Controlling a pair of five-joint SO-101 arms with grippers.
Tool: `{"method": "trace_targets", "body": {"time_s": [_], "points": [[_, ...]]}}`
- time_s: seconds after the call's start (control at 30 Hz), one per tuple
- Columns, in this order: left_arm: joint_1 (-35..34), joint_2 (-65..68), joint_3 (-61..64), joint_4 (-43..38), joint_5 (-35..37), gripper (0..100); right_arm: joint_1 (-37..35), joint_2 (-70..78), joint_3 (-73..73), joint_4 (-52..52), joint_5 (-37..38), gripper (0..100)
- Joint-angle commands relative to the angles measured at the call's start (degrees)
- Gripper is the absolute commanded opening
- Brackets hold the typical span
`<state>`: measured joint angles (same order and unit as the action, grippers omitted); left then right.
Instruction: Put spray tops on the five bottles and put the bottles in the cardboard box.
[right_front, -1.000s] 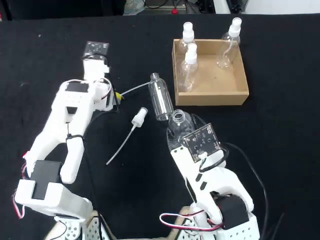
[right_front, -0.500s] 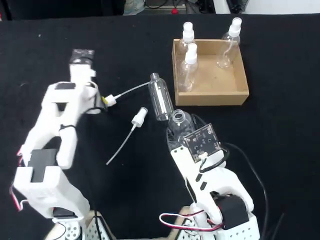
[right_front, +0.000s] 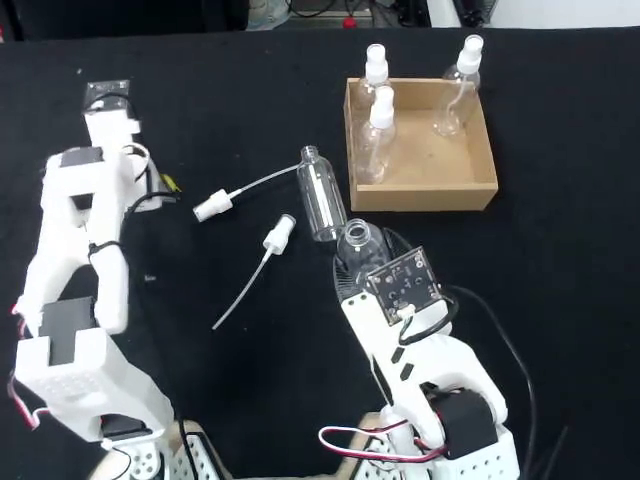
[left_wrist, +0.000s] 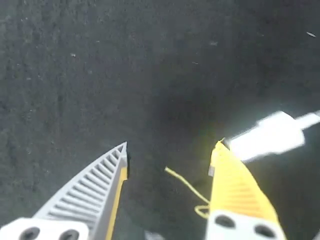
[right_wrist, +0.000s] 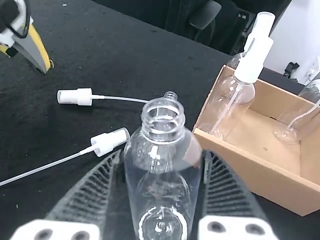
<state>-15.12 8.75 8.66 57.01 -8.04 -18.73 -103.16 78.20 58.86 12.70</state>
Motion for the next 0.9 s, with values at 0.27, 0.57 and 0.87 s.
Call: {"method": "trace_targets", "body": {"time_s": [0.27, 0.57, 0.87], "points": [[12.00, -0.53, -8.66, 5.27, 8.53, 26, -0.70, -5.49, -0.31, -1.23, 0.35, 12.7], [12.70, -0.53, -1.71, -4.22, 11.25, 26, -0.70, -5.49, -0.31, -1.14, 0.35, 12.7], [12.09, -0.62, 4.35, -9.14, 11.25, 26, -0.70, -5.49, -0.31, -1.14, 0.35, 12.7]]}}
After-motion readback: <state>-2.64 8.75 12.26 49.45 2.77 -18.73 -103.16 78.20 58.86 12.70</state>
